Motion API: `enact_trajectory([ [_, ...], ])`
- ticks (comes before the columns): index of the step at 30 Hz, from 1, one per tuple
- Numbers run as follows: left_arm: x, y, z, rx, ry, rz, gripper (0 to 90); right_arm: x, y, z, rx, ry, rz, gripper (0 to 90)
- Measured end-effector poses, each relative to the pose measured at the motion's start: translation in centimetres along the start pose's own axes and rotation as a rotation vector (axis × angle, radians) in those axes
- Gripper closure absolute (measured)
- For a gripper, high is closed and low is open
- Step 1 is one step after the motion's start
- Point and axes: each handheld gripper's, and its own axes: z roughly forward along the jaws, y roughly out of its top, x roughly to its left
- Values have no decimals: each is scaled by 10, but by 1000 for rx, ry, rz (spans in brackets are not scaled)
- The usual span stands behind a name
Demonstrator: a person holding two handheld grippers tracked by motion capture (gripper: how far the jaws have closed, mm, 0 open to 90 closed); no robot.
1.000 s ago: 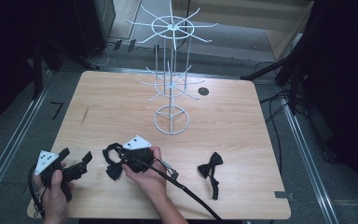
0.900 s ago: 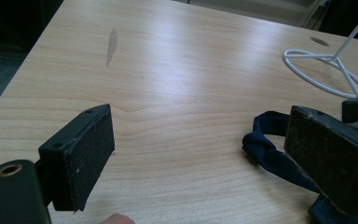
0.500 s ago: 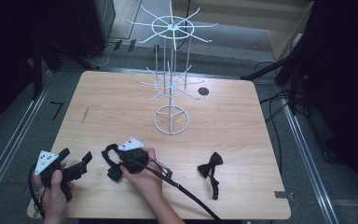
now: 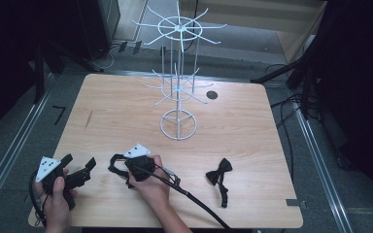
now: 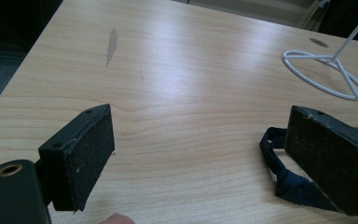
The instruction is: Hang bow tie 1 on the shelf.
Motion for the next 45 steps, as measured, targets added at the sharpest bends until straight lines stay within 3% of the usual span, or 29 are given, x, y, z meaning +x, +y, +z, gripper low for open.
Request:
enact_trajectory([
  [12, 0, 0, 0, 1, 0, -1, 93, -4, 3, -25, -109, -19, 20, 900],
  [20, 0, 0, 0, 1, 0, 0, 94, -17, 5, -50, -181, -57, 53, 900],
  [32, 0, 0, 0, 0, 2, 0, 93, -32, 2, -74, -228, -87, 102, 900],
  [45, 0, 0, 0, -1, 1, 0, 93, -52, 0, -104, -294, -155, 140, 900],
])
